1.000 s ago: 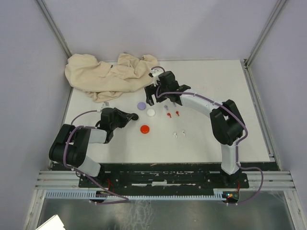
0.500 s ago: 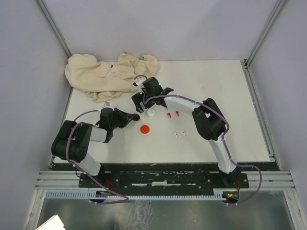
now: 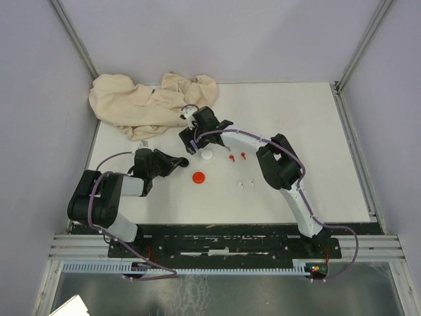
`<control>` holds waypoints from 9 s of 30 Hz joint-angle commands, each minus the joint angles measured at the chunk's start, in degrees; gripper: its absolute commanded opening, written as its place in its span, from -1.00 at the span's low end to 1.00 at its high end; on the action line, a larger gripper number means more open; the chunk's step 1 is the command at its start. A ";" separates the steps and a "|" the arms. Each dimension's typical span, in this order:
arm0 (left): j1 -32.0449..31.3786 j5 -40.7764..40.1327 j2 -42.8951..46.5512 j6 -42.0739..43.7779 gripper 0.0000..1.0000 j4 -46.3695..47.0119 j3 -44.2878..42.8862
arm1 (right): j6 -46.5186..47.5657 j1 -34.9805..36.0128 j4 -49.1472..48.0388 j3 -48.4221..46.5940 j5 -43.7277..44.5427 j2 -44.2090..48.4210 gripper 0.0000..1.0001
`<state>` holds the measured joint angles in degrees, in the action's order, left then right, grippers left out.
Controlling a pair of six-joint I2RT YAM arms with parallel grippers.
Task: Insert the wireless bluetooth earbuds into the charging case
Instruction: Place the charging case at the center of the board, then pick up the charging case at the center of the board, then open the charging case, then pick up the earbud from the center of the board, then place the earbud in the charging case.
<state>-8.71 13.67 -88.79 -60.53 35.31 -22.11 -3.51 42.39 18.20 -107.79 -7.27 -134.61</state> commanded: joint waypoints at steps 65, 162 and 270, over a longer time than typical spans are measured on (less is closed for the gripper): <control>-2.33 15.30 4.58 0.42 0.37 3.15 -13.23 | 3.51 -1.30 -22.53 35.86 -11.53 34.85 -0.78; -6.85 16.02 2.20 -4.90 -0.94 13.50 -13.23 | -4.61 -4.14 -7.01 31.29 -1.20 35.76 0.80; -4.78 10.08 0.70 -17.68 -0.94 19.04 -8.31 | -8.79 -9.94 -48.07 48.27 -6.35 41.03 -0.94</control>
<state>-12.64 22.81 -87.11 -74.50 49.87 -29.61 -11.75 32.14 -6.98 -66.85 -8.21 -97.25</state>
